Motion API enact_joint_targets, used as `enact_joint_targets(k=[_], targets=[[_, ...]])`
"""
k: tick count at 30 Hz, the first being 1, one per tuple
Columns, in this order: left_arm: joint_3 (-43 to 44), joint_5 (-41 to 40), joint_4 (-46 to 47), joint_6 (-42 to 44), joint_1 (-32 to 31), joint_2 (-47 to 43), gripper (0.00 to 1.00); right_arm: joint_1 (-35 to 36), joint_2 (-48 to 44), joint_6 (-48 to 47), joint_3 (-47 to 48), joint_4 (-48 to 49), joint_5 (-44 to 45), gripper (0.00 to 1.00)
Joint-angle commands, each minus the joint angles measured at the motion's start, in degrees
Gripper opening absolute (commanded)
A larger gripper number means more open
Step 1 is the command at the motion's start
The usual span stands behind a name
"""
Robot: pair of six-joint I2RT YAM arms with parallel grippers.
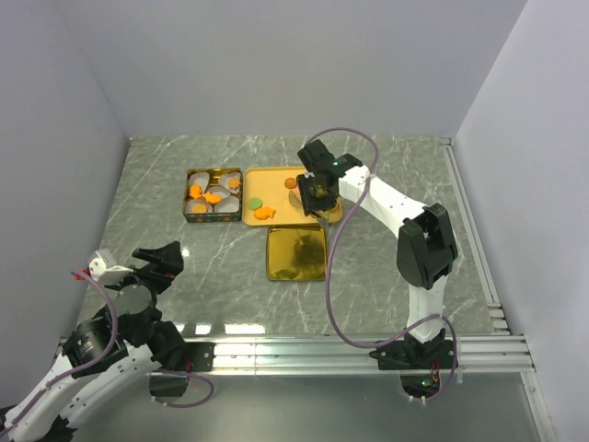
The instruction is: Pack the cookies
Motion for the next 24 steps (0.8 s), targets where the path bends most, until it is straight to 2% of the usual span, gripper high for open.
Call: enact_joint_targets(k=[1, 9, 13, 24], targets=[[1.61, -1.2, 0.17, -0.58, -0.21, 0.23, 0.98, 0.37, -2.26, 0.23, 3.88, 1.14, -1.22, 0.4], [1.53, -1.03, 0.25, -0.84, -0.21, 0.14, 0.99, 0.98, -3.49, 1.55, 6.69, 3.07, -7.46, 0.39], [1.44, -0.15, 1.31, 0.39, -0.3, -0.21, 1.0, 3.61, -3.14, 1.64, 8.18, 4.48, -11.16, 0.39], [1.17, 0.29, 2.01, 1.7, -0.47, -1.0, 0.98, 10.29, 0.9, 2.34, 16.01, 4.48, -14.06, 0.39]])
